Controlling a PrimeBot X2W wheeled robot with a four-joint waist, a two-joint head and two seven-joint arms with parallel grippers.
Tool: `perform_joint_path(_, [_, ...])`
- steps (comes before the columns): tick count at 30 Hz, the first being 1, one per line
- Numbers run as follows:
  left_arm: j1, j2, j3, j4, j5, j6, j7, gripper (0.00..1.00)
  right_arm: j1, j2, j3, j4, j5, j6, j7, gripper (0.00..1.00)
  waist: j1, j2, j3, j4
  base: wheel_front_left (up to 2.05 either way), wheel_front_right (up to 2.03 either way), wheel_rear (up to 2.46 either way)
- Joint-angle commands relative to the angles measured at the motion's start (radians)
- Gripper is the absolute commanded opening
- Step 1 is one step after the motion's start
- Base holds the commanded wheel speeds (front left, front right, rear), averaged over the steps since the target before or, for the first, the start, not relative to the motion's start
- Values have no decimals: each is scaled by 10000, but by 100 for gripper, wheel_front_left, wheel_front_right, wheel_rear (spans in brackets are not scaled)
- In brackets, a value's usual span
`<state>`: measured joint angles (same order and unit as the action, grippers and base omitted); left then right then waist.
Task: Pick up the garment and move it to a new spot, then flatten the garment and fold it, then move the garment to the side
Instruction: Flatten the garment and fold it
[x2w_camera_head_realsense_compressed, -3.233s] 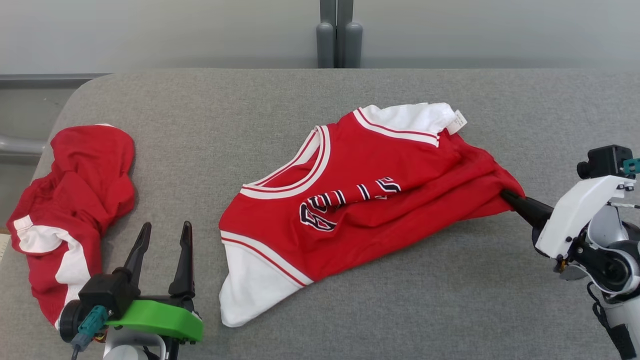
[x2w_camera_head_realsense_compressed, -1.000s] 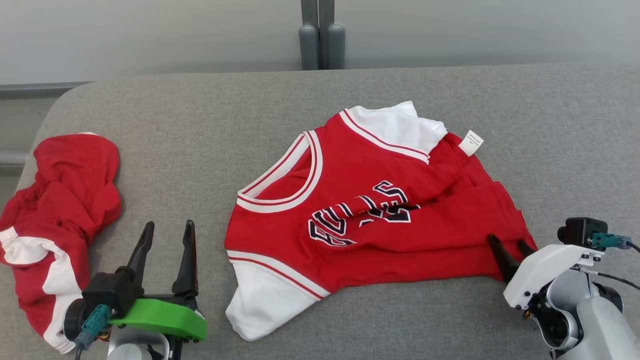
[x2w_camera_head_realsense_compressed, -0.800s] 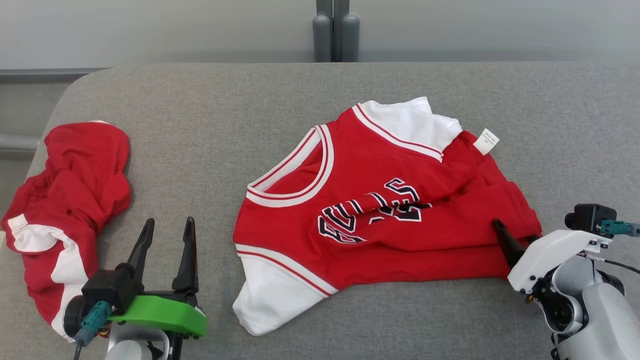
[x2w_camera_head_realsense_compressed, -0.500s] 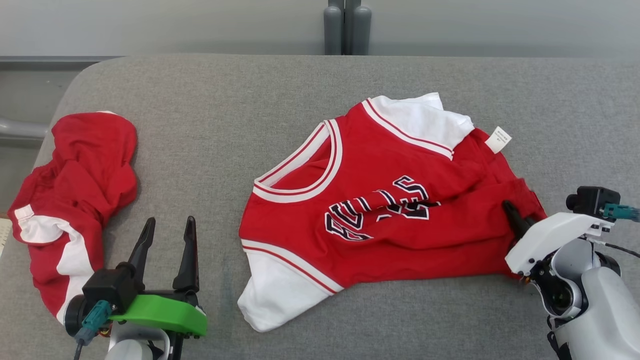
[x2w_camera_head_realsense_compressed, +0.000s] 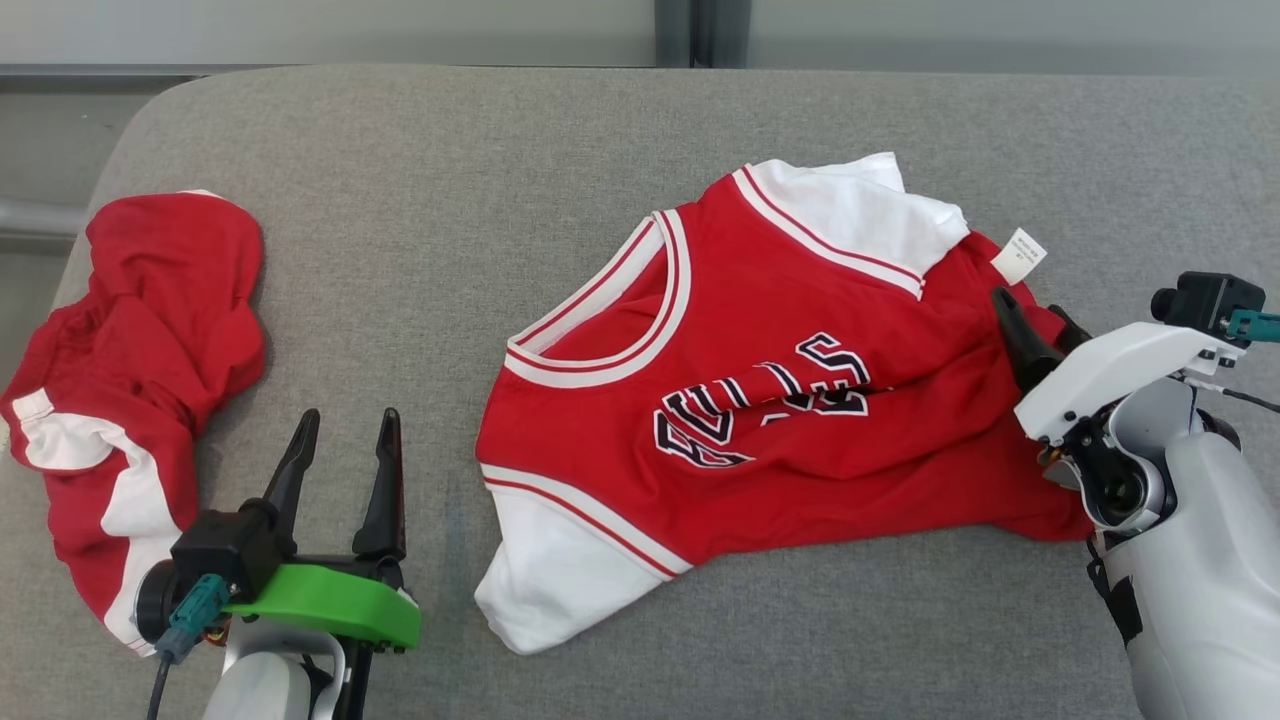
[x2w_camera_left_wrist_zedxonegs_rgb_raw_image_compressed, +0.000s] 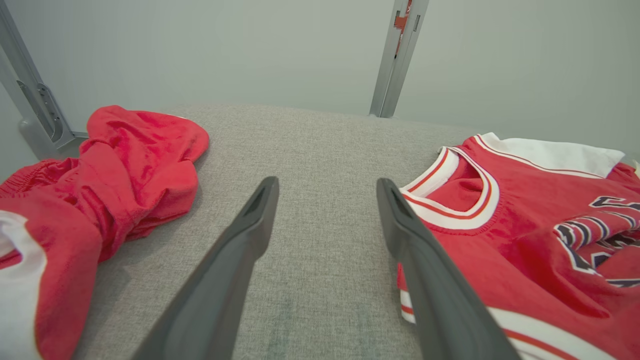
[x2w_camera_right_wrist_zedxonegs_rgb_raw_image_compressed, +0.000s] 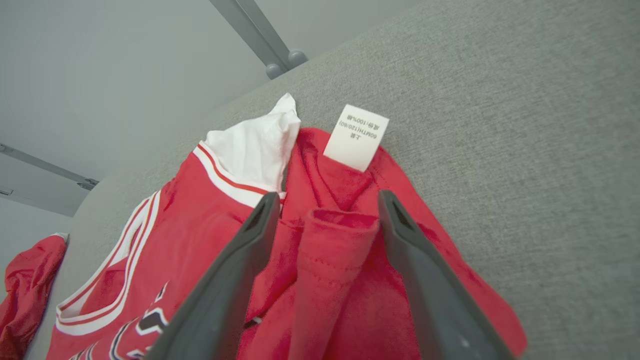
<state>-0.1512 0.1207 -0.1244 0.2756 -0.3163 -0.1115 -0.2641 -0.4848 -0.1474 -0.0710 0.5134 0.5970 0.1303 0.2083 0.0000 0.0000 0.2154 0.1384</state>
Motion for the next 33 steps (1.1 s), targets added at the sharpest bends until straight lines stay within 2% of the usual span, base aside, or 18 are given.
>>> perform_joint_path(1, [-174,33,16,50,-43,-27,-3,100,-206,-75,-8,215,-54,8,-194,100,0,0,62,29,0,0,0])
perform_joint_path(6, [-179,-14,19,222,-57,-50,-3,100,-574,-63,277,1076,13,8,-827,100,0,0,-61,35,0,0,0])
perform_joint_path(10, [-24,-37,91,331,-62,-55,-3,100,-351,-224,679,1233,160,7,-1426,100,0,0,-365,-32,0,0,0])
perform_joint_path(15, [205,-28,205,325,-30,-25,-3,100,130,-574,1218,703,321,7,-2140,100,0,0,-765,-247,0,0,0])
perform_joint_path(22, [528,-47,342,132,22,48,-3,100,1100,-816,1453,-600,454,7,-2784,100,0,0,-1197,-699,0,0,0])
perform_joint_path(27, [683,-55,341,15,59,74,-3,100,2038,-1016,1134,-1264,125,7,-2720,100,0,0,-1338,-870,0,0,0])
perform_joint_path(33, [640,-26,258,-58,54,56,-3,100,2584,-1110,972,-1297,-378,8,-2056,100,0,0,-1204,-833,0,0,0])
